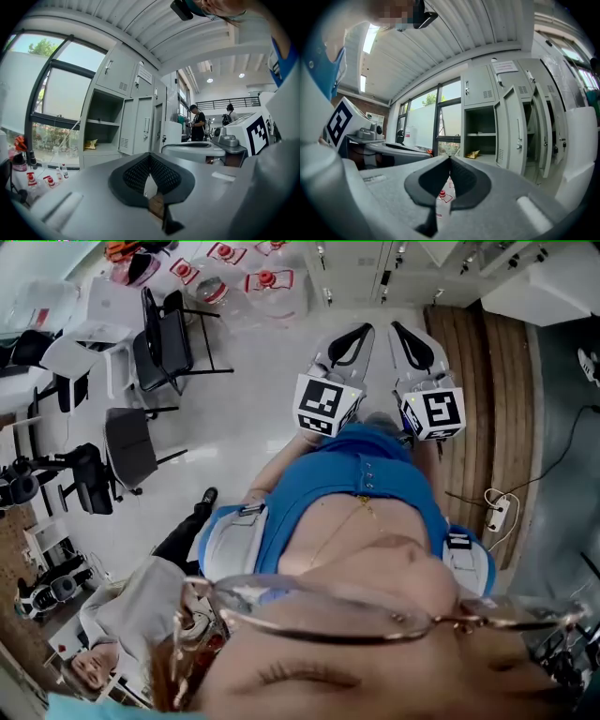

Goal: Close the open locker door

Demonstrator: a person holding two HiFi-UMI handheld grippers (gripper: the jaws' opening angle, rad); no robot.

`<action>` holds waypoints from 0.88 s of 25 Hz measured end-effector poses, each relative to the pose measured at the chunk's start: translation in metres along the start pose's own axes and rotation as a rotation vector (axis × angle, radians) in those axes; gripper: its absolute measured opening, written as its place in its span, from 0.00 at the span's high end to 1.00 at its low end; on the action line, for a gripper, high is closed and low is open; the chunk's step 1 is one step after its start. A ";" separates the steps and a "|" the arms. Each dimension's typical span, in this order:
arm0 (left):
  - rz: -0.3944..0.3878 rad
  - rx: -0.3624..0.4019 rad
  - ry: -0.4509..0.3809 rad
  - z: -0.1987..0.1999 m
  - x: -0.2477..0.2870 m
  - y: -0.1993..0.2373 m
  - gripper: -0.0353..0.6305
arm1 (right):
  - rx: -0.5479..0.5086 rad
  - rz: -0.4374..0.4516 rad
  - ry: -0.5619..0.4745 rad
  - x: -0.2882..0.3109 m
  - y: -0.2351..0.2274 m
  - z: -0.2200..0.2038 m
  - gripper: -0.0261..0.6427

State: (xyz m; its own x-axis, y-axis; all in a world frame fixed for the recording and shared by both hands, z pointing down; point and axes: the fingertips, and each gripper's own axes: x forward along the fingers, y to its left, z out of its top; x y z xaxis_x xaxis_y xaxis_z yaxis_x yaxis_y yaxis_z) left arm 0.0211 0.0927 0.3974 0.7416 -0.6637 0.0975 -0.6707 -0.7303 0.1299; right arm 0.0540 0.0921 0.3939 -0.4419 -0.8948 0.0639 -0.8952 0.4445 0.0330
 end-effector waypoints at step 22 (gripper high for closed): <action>0.052 -0.034 0.008 0.014 0.082 0.060 0.95 | 0.025 0.049 0.005 0.074 -0.062 0.002 0.96</action>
State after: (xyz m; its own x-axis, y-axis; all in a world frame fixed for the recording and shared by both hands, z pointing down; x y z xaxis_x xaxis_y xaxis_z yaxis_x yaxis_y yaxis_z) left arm 0.0409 -0.0078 0.3996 0.7063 -0.6989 0.1130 -0.7072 -0.6891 0.1579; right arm 0.0768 -0.0022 0.3943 -0.4849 -0.8718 0.0700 -0.8737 0.4864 0.0048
